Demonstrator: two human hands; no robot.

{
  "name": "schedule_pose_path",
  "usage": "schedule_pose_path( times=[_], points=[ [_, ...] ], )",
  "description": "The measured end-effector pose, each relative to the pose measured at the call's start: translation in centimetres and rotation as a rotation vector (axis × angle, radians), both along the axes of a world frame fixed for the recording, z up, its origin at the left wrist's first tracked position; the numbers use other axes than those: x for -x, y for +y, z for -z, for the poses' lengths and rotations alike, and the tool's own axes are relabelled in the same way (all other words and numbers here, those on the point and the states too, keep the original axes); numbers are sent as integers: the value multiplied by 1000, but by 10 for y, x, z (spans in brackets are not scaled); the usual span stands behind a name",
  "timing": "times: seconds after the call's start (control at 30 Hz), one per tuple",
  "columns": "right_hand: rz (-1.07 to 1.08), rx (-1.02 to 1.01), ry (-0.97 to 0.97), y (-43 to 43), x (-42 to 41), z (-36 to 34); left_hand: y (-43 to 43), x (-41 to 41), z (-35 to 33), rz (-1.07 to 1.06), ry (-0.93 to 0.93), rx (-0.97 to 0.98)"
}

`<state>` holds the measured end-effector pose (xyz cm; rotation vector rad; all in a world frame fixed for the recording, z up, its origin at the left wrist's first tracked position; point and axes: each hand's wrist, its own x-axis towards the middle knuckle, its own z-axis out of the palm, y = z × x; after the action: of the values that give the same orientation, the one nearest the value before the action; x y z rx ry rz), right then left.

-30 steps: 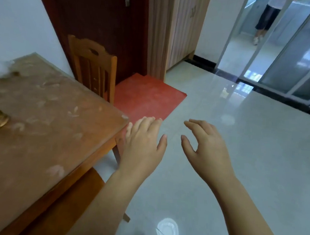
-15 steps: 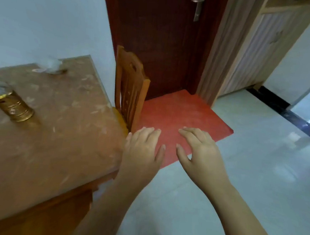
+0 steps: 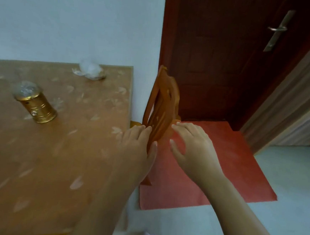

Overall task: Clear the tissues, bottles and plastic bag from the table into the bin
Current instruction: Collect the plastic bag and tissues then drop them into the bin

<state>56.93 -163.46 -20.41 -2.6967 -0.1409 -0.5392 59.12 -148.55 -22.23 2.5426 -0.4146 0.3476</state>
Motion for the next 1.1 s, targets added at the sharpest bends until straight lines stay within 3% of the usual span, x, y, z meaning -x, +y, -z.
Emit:
schedule_pose_path(
  times=[0.43,0.83,1.1],
  points=[
    [-277,-63,-33,-60,-188,-3,-62,-146,-5,-248,11,-32],
    [-695,-14,-75,-130,-371,-16,-159,-265,-19,-678,0,-5],
    [-933,-14,-40,-106,-449,-6,-147,-311,0,-974,74,-4]
  ],
)
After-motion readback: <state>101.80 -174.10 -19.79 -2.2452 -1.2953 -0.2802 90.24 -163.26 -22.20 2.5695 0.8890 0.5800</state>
